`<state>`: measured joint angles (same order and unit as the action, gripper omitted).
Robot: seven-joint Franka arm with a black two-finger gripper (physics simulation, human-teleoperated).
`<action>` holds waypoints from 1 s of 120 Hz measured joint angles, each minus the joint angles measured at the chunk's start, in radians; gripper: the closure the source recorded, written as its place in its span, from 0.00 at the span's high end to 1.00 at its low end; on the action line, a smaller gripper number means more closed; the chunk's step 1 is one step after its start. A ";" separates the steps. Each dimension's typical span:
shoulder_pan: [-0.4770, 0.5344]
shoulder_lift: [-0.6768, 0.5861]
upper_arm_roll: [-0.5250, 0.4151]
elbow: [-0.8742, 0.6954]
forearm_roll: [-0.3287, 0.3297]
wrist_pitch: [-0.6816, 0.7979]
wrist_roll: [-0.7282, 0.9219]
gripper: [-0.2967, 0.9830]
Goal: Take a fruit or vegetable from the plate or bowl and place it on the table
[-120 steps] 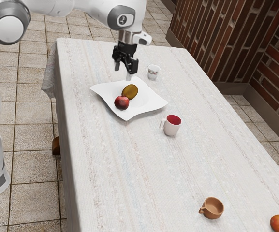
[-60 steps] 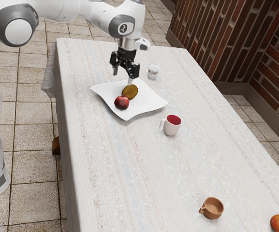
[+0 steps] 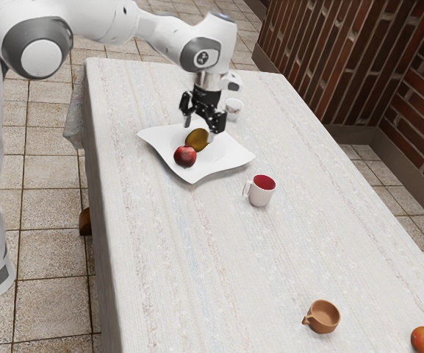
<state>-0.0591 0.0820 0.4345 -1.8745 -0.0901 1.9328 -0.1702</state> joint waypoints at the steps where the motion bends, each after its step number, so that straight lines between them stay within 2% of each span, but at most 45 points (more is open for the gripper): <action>1: -0.001 0.001 0.000 0.001 -0.001 0.000 -0.001 0.77; 76: 0.020 0.098 0.007 0.037 -0.038 0.023 -0.042 0.76; 107: 0.022 0.118 0.007 0.036 -0.053 0.034 -0.049 0.71; 120: 0.022 0.122 0.007 0.036 -0.055 0.037 -0.051 0.62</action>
<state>-0.0373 0.2040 0.4417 -1.8382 -0.1455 1.9700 -0.2213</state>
